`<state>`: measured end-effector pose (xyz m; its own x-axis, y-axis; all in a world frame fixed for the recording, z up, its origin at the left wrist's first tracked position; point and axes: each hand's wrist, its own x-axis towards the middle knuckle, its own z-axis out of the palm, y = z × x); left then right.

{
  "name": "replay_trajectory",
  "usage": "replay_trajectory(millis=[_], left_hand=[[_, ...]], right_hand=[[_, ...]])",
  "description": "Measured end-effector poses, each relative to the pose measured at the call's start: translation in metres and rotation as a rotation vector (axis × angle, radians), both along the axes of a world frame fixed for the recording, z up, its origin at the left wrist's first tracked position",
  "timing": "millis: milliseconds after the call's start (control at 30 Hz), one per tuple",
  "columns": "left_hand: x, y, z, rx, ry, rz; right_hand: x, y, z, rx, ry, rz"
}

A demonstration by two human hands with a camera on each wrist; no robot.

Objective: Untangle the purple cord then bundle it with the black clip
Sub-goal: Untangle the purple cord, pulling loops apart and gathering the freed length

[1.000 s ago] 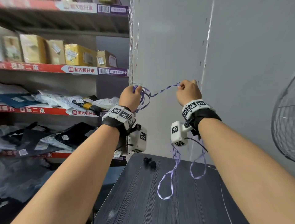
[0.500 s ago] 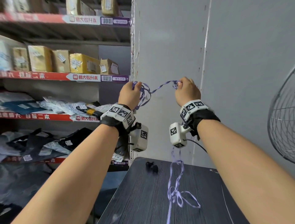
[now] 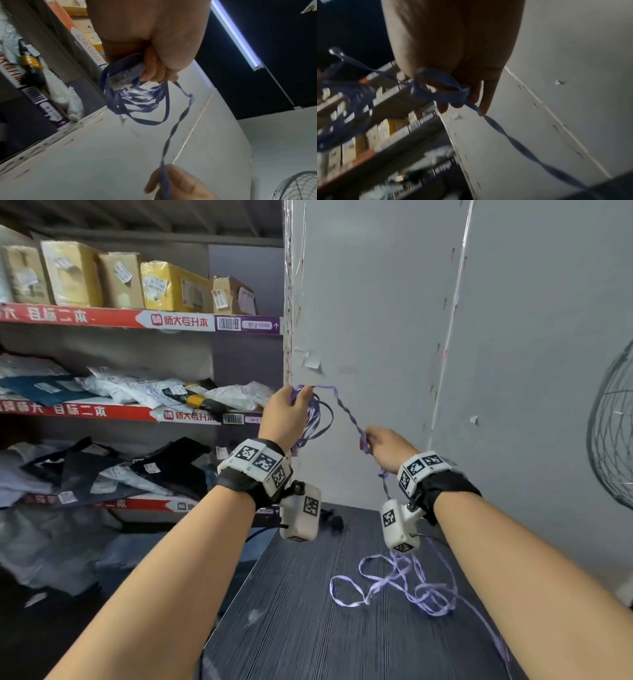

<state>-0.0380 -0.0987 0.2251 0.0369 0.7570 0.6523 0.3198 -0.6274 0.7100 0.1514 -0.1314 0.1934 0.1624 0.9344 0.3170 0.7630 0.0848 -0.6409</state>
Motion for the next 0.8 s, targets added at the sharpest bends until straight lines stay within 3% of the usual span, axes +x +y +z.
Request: replay_trajectory(millis=[167, 267, 367, 467, 667, 800], left_hand=[[0.005, 0.006, -0.075, -0.156, 0.219, -0.020], [0.007, 0.010, -0.125, -0.284, 0.315, -0.033], [0.008, 0.009, -0.149, -0.343, 0.330, -0.014], [0.010, 0.014, -0.165, -0.357, 0.320, -0.005], [0.004, 0.021, -0.181, -0.317, 0.309, -0.047], [-0.009, 0.032, -0.192, -0.350, 0.345, 0.045]], right_hand=[[0.002, 0.013, -0.096, -0.329, -0.380, 0.086], [-0.010, 0.014, -0.133, -0.302, -0.224, 0.039], [-0.025, 0.013, -0.144, -0.164, 0.091, 0.048], [-0.044, 0.012, -0.152, -0.169, 0.339, 0.144], [-0.047, 0.016, -0.175, -0.030, 0.291, 0.119], [-0.030, 0.021, -0.191, -0.065, 0.176, 0.146]])
